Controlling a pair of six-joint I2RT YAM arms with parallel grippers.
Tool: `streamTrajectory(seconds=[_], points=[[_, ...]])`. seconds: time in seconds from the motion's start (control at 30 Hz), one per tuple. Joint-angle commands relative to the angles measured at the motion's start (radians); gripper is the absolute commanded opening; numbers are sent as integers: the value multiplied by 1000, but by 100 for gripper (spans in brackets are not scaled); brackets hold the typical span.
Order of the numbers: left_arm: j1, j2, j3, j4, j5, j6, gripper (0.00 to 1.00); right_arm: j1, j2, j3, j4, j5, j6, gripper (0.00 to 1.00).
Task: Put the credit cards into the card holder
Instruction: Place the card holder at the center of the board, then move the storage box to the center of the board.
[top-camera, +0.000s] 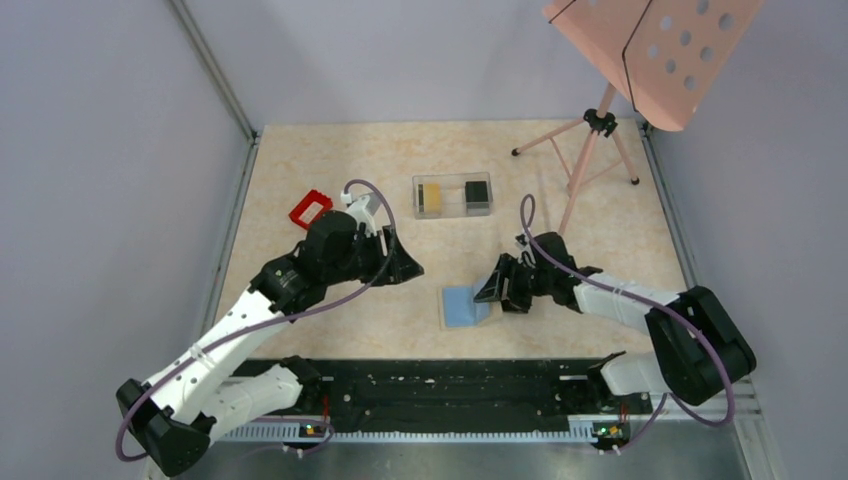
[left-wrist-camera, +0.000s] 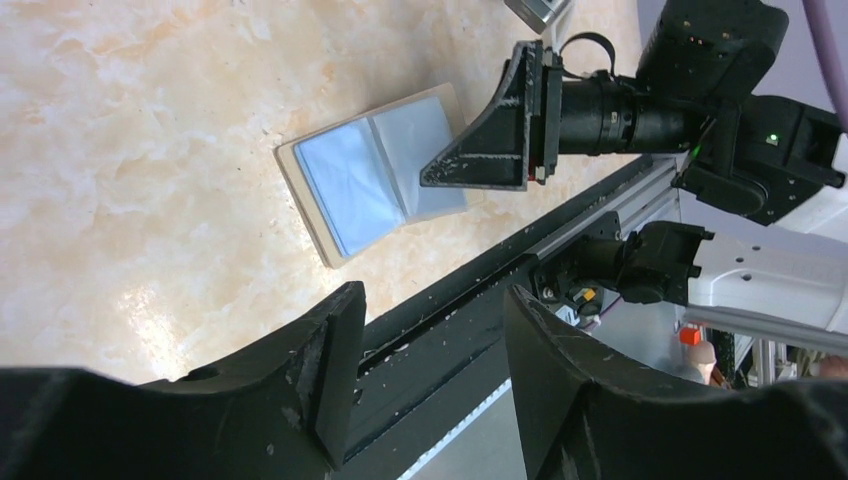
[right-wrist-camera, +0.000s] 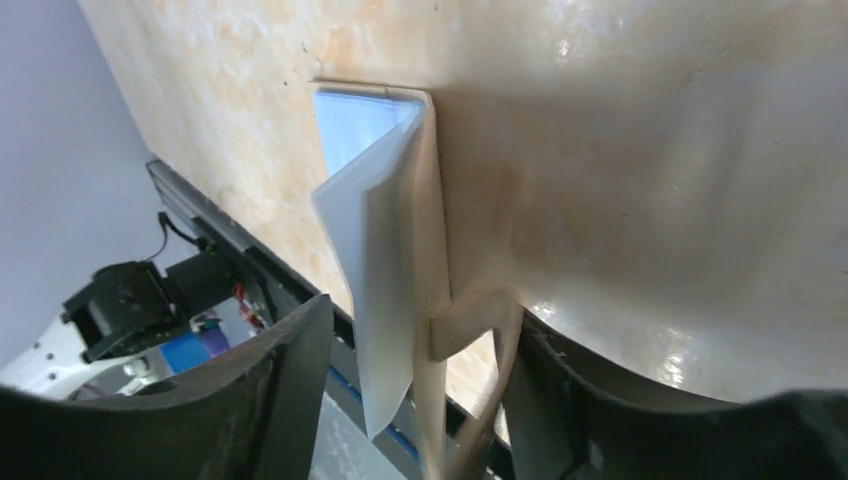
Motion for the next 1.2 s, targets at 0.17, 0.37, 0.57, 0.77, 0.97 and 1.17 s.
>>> streamTrajectory(seconds=[0.17, 0.37, 0.57, 0.77, 0.97, 1.17], points=[[0, -16, 8, 8, -59, -16, 59, -17, -121, 114, -319, 206, -170, 81], [0, 11, -4, -14, -38, -23, 60, -18, -178, 247, -507, 325, -301, 83], [0, 41, -32, 17, 5, -44, 60, -18, -184, 348, -566, 294, -397, 79], [0, 82, -56, 62, 90, -79, 60, -32, -88, 426, -521, 259, -391, 80], [0, 70, -93, 120, 127, -113, 60, -149, 147, 629, -514, 250, -430, 79], [0, 39, -119, 138, 136, -119, 60, -212, 393, 932, -560, 244, -456, 78]])
